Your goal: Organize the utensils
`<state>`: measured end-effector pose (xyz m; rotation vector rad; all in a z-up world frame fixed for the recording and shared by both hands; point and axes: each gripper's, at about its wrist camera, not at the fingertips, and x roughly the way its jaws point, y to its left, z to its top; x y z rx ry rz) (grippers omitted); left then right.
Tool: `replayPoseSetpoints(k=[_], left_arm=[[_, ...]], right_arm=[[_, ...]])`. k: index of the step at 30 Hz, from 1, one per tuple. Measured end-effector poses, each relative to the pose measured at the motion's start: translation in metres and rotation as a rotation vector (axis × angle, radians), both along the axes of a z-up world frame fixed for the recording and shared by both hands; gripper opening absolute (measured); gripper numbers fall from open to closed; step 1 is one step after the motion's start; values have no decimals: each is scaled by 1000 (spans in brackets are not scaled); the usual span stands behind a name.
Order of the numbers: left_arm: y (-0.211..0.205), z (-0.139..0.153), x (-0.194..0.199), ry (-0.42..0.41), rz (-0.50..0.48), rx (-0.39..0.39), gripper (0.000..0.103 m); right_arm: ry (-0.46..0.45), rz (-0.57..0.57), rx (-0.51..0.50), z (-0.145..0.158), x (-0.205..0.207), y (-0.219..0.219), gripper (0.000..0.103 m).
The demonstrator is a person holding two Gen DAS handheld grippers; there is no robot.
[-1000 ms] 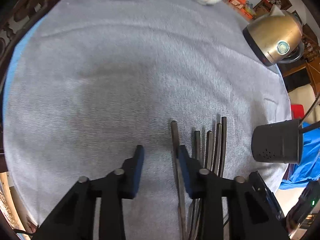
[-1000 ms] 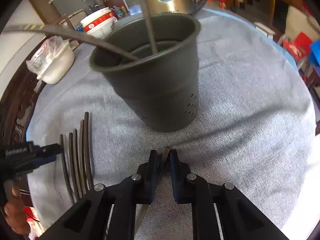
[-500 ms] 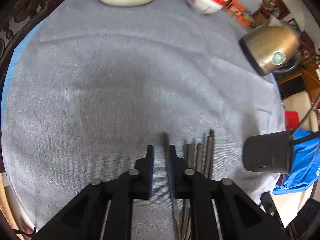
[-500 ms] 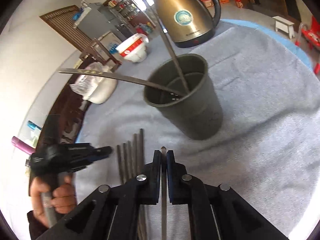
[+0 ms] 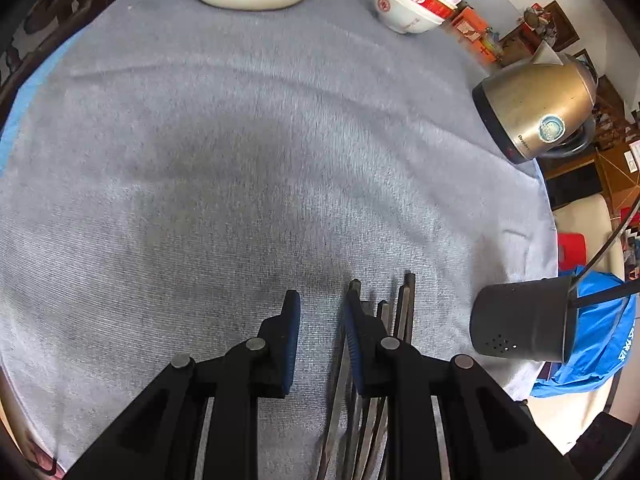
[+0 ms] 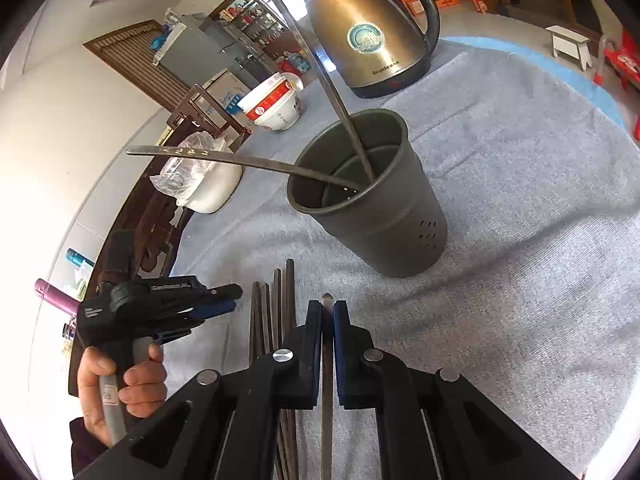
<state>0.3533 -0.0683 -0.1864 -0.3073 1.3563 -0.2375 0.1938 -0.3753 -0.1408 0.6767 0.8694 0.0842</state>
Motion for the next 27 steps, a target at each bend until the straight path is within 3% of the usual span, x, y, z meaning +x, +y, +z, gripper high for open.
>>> replayPoseSetpoints(k=[10, 20, 23, 27], left_arm=[[-27, -9, -4, 20, -51, 75, 22], [-55, -9, 11, -25, -99, 121, 22], [-54, -9, 22, -40, -100, 132, 7], [-41, -2, 16, -70, -85, 104, 6]], right_arm=[[7, 12, 11, -5, 1, 2, 6], [3, 15, 15, -6, 0, 0, 6], [-11, 20, 16, -3, -2, 1, 6], [-49, 29, -9, 7, -4, 4, 6]])
